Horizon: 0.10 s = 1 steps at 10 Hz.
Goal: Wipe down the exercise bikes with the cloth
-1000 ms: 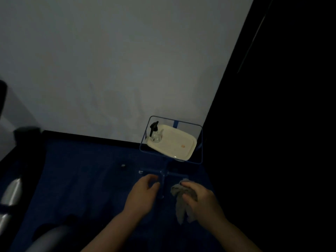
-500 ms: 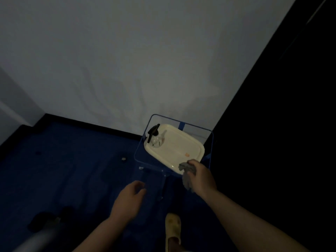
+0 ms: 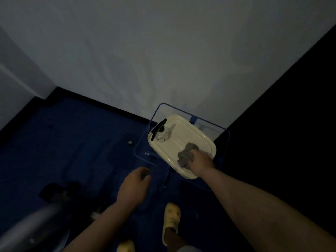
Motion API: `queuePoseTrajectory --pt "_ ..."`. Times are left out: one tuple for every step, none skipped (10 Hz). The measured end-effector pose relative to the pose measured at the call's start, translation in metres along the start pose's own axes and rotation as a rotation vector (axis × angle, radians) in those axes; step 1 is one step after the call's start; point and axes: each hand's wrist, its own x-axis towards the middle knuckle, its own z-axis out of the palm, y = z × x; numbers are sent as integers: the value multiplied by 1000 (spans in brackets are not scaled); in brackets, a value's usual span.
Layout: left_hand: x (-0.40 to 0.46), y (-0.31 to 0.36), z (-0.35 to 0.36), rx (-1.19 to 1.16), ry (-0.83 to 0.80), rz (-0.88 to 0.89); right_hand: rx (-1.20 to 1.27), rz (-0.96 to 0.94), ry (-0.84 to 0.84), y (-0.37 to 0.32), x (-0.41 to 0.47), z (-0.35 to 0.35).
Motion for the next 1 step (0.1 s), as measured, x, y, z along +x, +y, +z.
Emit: queuePoseTrajectory --pt "-9 -4 0 -2 4 -17 -1 34 -37 6 -22 15"
